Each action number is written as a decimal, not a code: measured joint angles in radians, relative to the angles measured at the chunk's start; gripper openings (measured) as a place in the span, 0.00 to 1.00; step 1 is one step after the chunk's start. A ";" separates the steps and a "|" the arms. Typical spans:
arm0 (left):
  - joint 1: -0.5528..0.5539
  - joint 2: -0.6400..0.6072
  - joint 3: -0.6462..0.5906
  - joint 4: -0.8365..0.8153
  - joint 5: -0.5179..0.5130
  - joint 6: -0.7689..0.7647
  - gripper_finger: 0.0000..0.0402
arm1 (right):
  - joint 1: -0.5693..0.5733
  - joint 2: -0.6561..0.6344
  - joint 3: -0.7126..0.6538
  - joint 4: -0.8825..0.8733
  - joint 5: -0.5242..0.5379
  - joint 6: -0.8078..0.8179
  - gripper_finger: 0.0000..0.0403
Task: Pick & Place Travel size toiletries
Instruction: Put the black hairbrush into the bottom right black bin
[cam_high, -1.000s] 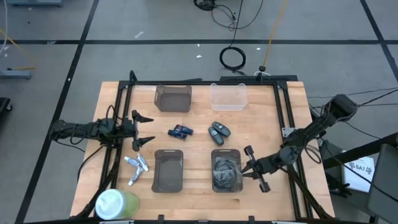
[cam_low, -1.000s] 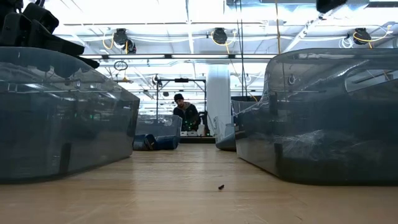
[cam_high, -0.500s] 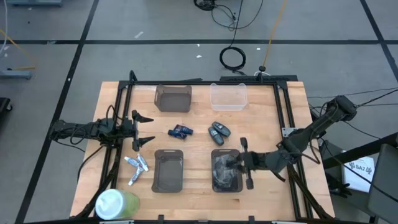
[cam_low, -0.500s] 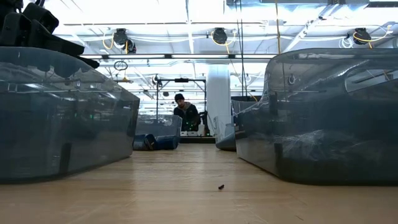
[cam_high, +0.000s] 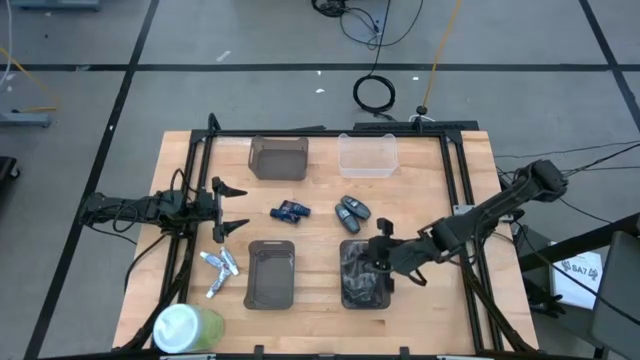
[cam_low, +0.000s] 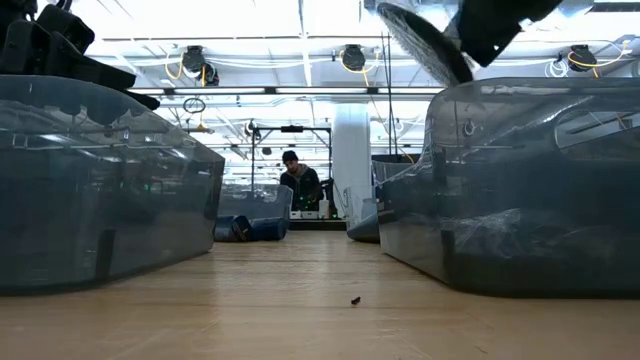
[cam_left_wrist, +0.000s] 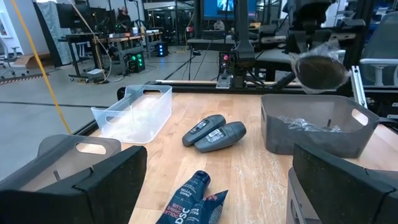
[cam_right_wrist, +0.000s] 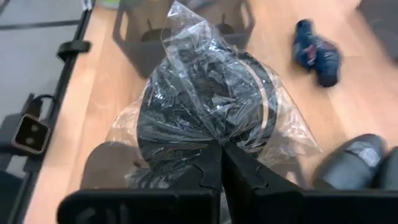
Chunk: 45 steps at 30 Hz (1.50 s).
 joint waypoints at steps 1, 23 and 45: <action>0.000 0.000 0.000 0.000 0.000 0.000 0.98 | 0.000 0.007 0.000 0.000 -0.005 0.000 0.00; 0.000 0.000 0.000 0.000 0.000 0.000 0.98 | 0.000 0.029 -0.153 0.020 -0.057 0.178 0.00; 0.000 0.000 0.000 0.000 0.000 0.000 0.98 | 0.000 0.028 -0.153 0.020 -0.058 0.211 0.00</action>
